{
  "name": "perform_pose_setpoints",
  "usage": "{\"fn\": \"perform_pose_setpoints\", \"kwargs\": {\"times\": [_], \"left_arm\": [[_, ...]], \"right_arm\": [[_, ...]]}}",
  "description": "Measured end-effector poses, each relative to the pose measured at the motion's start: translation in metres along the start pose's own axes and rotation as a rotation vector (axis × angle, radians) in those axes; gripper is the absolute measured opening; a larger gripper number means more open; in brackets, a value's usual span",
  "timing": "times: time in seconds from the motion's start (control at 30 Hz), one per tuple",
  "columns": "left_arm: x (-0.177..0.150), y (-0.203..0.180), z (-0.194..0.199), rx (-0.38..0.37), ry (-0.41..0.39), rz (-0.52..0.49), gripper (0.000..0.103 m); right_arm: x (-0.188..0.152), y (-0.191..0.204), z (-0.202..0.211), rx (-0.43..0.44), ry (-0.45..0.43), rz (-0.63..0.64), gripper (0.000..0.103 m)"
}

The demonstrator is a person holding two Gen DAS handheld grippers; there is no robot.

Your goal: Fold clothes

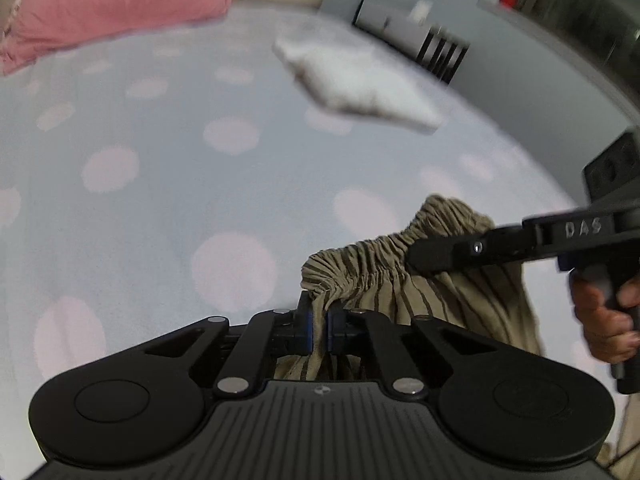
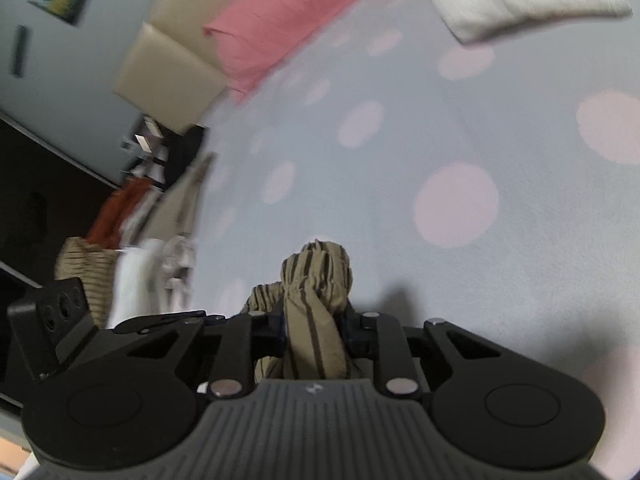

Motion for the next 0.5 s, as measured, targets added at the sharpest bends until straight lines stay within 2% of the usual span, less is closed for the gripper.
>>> {"fn": "perform_pose_setpoints", "kwargs": {"times": [0.13, 0.3, 0.5], "left_arm": [[-0.011, -0.021, 0.048, -0.039, -0.115, -0.019, 0.004], [-0.029, -0.055, 0.096, -0.068, -0.2, -0.053, 0.005], [-0.069, -0.094, 0.133, -0.065, -0.197, -0.141, 0.007]], "right_arm": [[-0.01, 0.02, 0.037, 0.107, -0.043, 0.092, 0.024], [-0.032, 0.042, 0.081, 0.225, -0.062, 0.18, 0.025], [-0.075, 0.063, 0.128, 0.316, -0.052, 0.346, 0.034]]}}
Point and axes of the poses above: each gripper's, at about its wrist camera, not at the fingertips, and z roughly against the way its jaws point, y to its left, x to its top, the point moved 4 cm from there along -z, roughly the way its jaws point, and after that the axes turned 4 degrees about -z, right-handed, at the moved point
